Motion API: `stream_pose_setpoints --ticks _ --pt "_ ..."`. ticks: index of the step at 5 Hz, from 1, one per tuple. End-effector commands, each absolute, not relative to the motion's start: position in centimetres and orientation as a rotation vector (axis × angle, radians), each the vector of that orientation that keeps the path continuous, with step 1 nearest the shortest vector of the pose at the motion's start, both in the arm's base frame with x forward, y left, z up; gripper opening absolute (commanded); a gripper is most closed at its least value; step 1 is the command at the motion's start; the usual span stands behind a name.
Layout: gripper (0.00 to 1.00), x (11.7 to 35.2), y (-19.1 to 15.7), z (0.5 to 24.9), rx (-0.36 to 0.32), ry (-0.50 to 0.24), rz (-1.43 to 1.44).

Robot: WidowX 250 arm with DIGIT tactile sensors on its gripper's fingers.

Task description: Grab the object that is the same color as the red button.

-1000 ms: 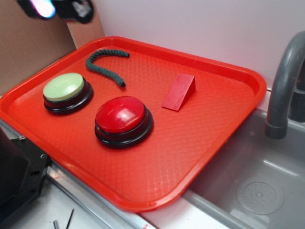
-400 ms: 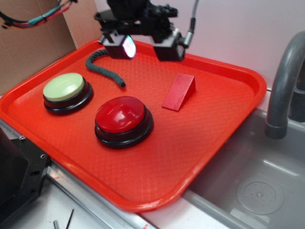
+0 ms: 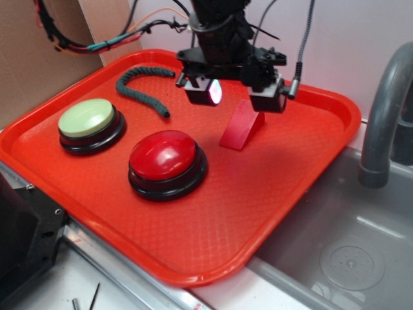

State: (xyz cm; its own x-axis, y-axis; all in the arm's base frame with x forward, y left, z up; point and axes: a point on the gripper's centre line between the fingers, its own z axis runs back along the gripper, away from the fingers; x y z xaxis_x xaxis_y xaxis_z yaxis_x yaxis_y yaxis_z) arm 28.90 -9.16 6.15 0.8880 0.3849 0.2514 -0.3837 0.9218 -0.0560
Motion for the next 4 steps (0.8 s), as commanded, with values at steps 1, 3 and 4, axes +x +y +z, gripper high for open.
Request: stream_pose_setpoints --ticks 1,3,4 --pt "1.0 31.4 -7.5 5.0 0.02 -0.291 0.439" --pt "0.0 31.6 -7.7 3.4 -0.008 -0.263 0.417" --pt "0.0 31.6 -7.4 3.3 -0.021 -0.262 0.426"
